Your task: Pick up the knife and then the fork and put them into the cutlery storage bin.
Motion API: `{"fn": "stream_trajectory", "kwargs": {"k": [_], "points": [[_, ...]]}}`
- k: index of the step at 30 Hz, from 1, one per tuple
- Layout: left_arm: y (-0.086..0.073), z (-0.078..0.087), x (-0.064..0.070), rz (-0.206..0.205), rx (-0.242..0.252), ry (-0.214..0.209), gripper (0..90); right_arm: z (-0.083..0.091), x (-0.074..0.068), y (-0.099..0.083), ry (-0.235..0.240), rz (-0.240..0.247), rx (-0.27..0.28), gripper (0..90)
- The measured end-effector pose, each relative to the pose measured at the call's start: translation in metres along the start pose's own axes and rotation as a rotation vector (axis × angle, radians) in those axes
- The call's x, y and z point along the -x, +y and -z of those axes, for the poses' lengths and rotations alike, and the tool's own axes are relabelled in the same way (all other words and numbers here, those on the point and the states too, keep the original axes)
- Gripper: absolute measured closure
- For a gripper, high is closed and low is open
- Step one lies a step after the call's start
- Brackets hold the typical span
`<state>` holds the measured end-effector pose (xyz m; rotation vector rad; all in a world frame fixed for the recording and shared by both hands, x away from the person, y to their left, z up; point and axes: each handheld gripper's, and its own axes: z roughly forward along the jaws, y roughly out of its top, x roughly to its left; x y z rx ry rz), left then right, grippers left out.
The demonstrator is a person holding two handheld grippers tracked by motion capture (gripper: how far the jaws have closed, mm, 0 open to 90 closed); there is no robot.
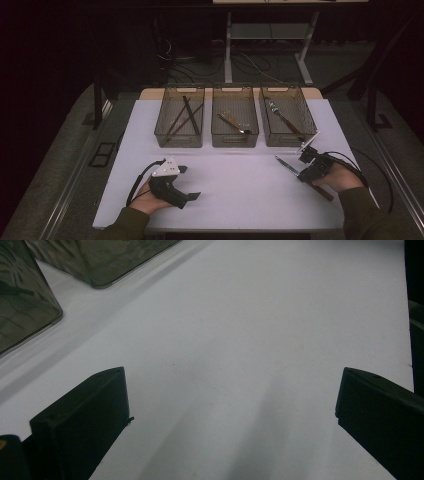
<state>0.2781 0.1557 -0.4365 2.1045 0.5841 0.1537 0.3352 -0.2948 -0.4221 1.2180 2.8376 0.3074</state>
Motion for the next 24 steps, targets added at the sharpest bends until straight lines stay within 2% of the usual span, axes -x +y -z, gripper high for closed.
{"fn": "stream_trajectory", "kwargs": {"k": [6,11,13,17,21,24], "points": [[0.0,0.0,0.0,-0.001,-0.003,-0.001,0.0,-0.001,0.0,0.012,-0.006,-0.013,-0.088,77.1],[0.0,0.0,0.0,-0.002,0.001,-0.002,0.0,-0.001,0.002,0.013,0.002,-0.027,-0.095,77.6],[0.0,0.0,0.0,0.0,0.003,-0.003,0.0,0.0,0.003,0.01,0.011,-0.032,-0.072,77.6],[0.0,0.0,0.0,-0.002,0.002,-0.004,0.0,0.005,0.008,0.003,0.036,-0.043,0.011,77.6],[0.0,0.001,0.0,-0.002,0.004,-0.004,0.0,0.016,0.01,-0.001,0.06,-0.05,0.138,77.6],[0.0,0.001,0.0,-0.003,0.002,-0.004,0.0,0.022,0.012,-0.004,0.056,-0.059,0.226,77.6]]}}
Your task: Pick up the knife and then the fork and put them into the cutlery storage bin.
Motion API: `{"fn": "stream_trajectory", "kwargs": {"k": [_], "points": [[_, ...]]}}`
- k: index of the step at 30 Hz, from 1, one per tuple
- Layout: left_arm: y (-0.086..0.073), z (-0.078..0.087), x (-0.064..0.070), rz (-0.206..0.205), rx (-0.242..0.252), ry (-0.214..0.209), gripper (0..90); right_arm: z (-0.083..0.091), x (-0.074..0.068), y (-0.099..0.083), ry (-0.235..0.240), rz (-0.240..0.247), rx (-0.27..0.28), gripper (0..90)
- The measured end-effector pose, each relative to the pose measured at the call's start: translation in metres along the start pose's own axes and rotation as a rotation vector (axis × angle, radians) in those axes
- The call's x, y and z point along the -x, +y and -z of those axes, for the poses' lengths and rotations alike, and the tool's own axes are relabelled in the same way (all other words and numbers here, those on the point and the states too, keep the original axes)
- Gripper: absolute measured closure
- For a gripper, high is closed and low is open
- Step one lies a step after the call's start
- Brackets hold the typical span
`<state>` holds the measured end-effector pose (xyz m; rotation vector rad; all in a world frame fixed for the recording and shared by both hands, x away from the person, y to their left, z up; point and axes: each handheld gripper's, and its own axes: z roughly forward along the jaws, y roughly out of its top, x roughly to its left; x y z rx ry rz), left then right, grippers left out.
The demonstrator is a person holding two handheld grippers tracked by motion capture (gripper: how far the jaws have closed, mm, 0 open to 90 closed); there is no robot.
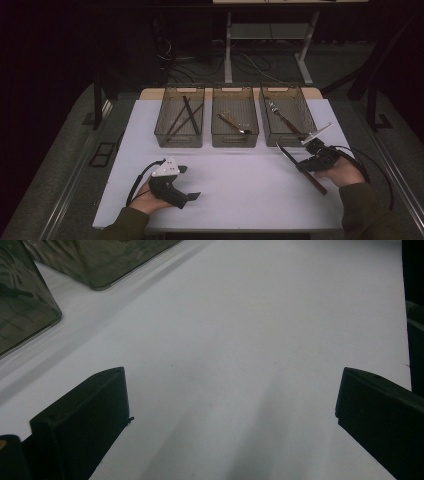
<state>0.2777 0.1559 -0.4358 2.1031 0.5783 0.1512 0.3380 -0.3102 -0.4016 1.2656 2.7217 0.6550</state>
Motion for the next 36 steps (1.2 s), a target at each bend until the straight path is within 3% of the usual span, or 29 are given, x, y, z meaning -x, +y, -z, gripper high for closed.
{"fn": "stream_trajectory", "kwargs": {"k": [9,29,36], "points": [[0.0,0.0,0.0,0.002,0.007,-0.003,0.0,0.014,0.009,-0.009,0.044,-0.029,0.185,77.5],[0.0,0.0,-0.001,0.002,0.007,-0.002,0.0,0.041,0.015,-0.016,-0.006,-0.083,0.53,77.5],[0.0,0.0,-0.001,0.005,0.007,-0.002,0.0,0.048,0.016,-0.016,-0.023,-0.097,0.607,77.4]]}}
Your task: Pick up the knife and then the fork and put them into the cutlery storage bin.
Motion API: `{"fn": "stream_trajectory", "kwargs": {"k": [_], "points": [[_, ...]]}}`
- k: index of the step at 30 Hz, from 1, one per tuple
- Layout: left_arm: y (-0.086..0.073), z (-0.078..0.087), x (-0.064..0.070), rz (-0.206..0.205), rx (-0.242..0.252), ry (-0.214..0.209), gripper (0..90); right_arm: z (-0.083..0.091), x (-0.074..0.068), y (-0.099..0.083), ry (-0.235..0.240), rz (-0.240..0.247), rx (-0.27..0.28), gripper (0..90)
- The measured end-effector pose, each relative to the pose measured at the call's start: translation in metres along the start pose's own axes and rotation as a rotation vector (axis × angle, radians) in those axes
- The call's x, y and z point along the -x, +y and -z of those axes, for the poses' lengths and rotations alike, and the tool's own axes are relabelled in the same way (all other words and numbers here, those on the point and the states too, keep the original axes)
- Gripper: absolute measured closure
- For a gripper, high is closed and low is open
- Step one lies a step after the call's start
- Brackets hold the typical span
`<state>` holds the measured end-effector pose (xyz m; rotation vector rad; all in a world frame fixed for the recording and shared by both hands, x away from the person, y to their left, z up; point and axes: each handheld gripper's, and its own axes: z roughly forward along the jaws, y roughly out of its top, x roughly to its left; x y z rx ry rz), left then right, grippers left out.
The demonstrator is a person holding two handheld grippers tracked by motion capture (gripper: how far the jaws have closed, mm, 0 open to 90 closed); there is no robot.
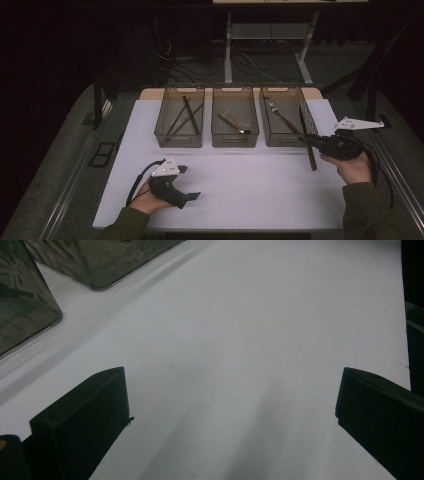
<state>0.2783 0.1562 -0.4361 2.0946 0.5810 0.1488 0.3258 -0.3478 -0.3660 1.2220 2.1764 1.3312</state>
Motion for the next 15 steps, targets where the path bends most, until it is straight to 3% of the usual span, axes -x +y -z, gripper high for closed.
{"fn": "stream_trajectory", "kwargs": {"k": [7,15], "points": [[0.0,0.0,0.0,0.004,0.0,0.001,0.0,0.005,0.003,0.011,-0.025,0.005,0.065,77.5],[0.0,0.0,0.0,0.009,0.001,0.002,0.0,0.004,0.007,0.036,-0.052,0.023,0.09,77.4]]}}
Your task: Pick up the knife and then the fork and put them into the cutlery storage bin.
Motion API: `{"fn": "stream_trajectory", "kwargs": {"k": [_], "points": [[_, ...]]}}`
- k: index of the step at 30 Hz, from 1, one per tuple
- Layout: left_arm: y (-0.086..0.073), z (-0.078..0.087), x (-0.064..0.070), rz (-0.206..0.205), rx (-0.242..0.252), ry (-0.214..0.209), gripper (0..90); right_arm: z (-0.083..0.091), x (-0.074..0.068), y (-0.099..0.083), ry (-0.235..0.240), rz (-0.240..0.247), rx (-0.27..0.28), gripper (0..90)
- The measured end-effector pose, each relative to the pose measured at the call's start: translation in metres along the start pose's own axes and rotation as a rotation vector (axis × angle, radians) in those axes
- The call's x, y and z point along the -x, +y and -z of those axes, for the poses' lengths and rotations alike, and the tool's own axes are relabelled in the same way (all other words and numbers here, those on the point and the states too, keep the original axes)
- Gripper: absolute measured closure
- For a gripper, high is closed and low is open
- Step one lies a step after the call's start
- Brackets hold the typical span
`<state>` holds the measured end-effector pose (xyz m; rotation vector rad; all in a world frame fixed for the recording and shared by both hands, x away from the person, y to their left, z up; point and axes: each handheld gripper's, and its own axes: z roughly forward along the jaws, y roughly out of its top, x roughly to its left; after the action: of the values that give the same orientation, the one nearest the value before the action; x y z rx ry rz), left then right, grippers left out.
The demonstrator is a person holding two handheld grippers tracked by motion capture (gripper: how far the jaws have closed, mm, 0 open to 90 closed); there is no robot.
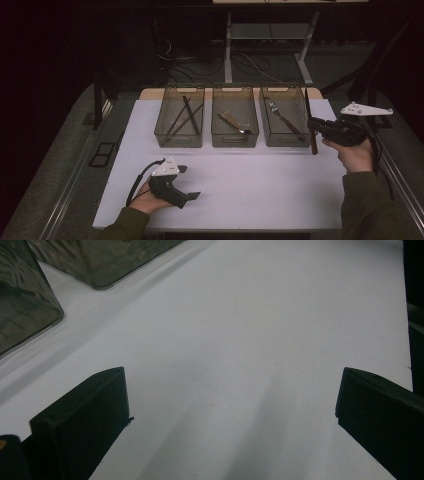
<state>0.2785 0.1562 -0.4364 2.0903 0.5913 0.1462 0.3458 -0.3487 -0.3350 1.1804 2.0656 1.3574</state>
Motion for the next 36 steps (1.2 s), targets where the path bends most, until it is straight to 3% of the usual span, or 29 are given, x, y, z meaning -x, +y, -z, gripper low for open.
{"fn": "stream_trajectory", "kwargs": {"k": [7,15,24,29,36], "points": [[0.0,0.0,0.0,0.001,0.003,-0.003,0.0,-0.015,0.008,0.027,-0.045,0.007,0.008,77.4],[0.0,0.0,0.001,0.004,0.011,-0.005,0.0,-0.047,0.023,0.043,-0.108,-0.033,-0.011,77.4],[0.0,0.0,0.001,0.007,0.018,-0.013,0.0,-0.081,0.037,0.032,-0.155,-0.088,-0.06,77.4],[0.001,0.001,0.002,0.006,0.021,-0.014,0.0,-0.098,0.035,0.023,-0.177,-0.066,-0.149,77.4],[0.001,0.001,0.001,-0.002,0.02,-0.018,0.0,-0.111,0.038,0.009,-0.184,-0.083,-0.251,77.2]]}}
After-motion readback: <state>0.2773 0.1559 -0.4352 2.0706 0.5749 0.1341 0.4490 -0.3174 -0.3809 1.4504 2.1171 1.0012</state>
